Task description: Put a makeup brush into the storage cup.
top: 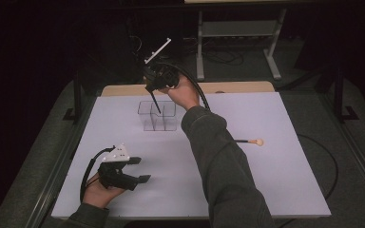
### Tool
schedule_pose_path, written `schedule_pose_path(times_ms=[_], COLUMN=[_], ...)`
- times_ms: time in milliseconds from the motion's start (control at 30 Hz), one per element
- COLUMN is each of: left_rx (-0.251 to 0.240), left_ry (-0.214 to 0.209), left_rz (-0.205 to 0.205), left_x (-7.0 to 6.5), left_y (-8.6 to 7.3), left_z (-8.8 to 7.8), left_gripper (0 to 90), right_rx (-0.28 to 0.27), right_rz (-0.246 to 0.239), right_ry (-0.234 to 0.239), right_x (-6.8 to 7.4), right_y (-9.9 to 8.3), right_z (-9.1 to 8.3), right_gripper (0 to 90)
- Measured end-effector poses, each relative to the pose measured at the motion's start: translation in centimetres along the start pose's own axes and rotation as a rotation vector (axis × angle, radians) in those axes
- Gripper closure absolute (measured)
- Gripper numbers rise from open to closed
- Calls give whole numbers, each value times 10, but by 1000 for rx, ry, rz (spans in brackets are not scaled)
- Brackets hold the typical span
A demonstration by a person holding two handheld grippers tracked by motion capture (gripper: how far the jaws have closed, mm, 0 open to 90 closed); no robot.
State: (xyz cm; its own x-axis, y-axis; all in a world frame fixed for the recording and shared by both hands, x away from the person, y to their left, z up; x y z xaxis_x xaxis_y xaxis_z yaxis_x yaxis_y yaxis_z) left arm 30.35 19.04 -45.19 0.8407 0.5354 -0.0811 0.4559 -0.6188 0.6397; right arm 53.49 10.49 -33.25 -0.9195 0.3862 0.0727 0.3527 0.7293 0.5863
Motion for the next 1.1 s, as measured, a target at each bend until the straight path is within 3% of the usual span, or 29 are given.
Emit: schedule_pose_path(times_ms=[1100], left_rx=[-6], left_ry=[-1], left_rz=[-3], left_x=[0], left_y=[1], left_z=[0], left_gripper=[248], right_rx=[13], right_rz=[9], right_ry=[0], right_x=[0], right_y=[-13], right_z=[14], right_gripper=[827])
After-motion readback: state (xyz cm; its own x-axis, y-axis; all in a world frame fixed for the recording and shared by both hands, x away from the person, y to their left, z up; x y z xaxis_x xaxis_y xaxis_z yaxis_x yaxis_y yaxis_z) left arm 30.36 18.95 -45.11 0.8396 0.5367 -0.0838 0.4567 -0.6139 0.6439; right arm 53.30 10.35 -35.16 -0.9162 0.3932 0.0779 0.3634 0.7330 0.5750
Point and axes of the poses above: each handheld gripper's, and its own axes: z roughly forward along the jaws, y roughly out of its top, x roughly to its left, the point moved 8 cm from there along z, roughly forward along the jaws, and after that the axes turned 9 degrees about x, right-handed, at the moved point
